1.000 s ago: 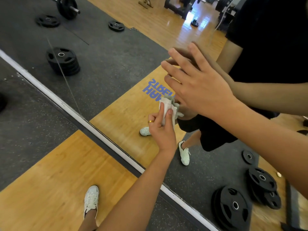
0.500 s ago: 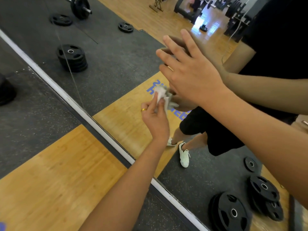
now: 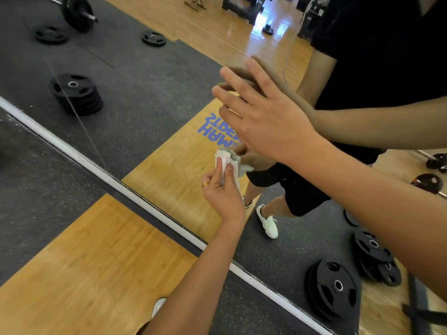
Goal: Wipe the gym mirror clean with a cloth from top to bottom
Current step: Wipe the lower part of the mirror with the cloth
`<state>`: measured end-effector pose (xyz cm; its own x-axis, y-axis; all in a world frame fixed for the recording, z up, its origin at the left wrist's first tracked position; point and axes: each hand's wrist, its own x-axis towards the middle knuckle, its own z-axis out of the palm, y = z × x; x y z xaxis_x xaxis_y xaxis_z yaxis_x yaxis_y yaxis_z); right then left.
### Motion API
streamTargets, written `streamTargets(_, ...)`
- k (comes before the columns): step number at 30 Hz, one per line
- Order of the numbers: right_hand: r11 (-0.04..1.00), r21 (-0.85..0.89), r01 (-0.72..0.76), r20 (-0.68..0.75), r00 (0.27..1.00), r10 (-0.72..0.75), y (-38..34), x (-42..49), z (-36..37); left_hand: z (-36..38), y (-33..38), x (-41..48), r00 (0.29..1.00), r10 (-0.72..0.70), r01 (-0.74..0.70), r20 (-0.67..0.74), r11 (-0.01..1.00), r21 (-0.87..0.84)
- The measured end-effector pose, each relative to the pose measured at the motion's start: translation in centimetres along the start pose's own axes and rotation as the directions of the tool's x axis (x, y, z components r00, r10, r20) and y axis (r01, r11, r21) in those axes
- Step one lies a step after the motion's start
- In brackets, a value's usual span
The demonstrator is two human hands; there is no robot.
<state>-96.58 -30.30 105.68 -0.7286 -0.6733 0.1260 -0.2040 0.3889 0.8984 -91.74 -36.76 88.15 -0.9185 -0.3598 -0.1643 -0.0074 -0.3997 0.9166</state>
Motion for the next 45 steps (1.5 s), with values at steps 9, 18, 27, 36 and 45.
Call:
streamTargets(9, 0.999, 0.033, -0.011, 0.012, 1.000, 0.010, 0.0, 0.3, 0.0, 1.7, 1.2, -2.4, 0.979, 0.175, -0.177, 0.102, 0.984, 0.008)
streamTargets(18, 0.983, 0.173, -0.068, -0.005, 0.998, 0.070, 0.9, -4.9, -3.6, -1.2, -2.4, -4.0, 0.984, -0.134, 0.119, 0.115, 0.985, 0.122)
streamTargets(27, 1.000, 0.025, -0.010, 0.130, 0.991, 0.007, 3.3, -13.4, -3.9, 1.0, -2.3, -6.1, 0.979, -0.198, 0.200, -0.052, 0.980, 0.025)
streamTargets(36, 1.000, 0.009, 0.000, 0.090, 0.996, -0.001, 2.7, -13.3, -3.2, 5.0, -0.4, -9.8, 0.997, 0.046, -0.050, -0.069, 0.997, -0.066)
streamTargets(45, 0.999, 0.029, -0.028, 0.063, 0.998, 0.026, 2.8, -13.3, -3.3, 4.4, -0.6, -10.0, 0.996, -0.039, 0.036, -0.083, 0.999, -0.040)
